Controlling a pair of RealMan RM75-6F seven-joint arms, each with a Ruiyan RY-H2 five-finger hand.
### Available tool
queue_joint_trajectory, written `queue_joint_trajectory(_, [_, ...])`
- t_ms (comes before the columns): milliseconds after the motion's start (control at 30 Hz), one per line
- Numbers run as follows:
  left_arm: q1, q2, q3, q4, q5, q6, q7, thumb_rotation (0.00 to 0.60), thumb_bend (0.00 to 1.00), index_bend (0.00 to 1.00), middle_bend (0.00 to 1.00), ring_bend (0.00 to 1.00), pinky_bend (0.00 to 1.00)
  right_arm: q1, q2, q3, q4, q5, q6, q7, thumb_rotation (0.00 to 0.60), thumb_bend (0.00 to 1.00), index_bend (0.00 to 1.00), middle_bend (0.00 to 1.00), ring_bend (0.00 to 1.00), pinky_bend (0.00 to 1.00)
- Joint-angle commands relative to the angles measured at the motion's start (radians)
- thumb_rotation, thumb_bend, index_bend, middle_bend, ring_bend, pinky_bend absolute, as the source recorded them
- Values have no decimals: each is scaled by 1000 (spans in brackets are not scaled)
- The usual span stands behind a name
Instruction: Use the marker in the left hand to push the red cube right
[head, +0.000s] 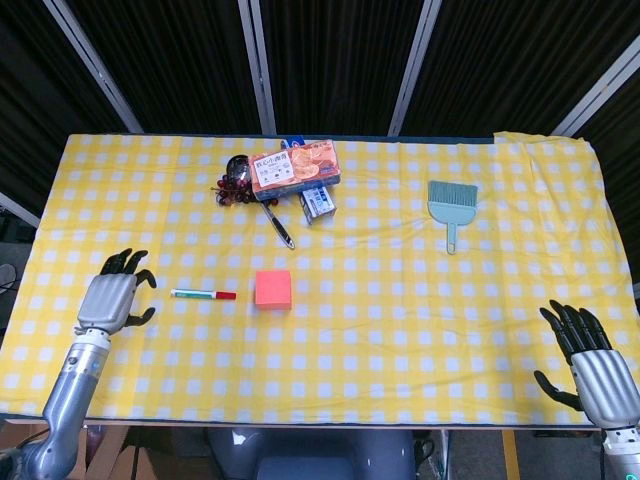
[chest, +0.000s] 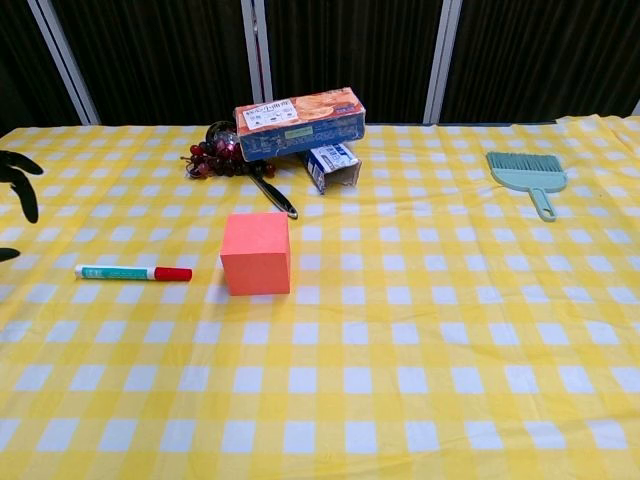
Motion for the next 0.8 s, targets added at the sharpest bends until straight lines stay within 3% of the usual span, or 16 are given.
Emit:
queue_joint_trajectory(33, [-64,-71,-27,70,-77,-49,65,600,316,440,86,0,85,0,1,0,0,0,2,3,600,342,0,0,0,45])
queue_joint_trajectory(433, [-177,-214,-31,208,-236,-88,185,600,320,446,86,0,85,0,3,1,1,-3,4,16,600,342,0,0,0,45])
queue_joint_trajectory(800, [-222,-288,-18,281,-289,-92,214,600,320,469,87,0,85,0,4,2,2,-2,6,23,600,342,0,0,0,45])
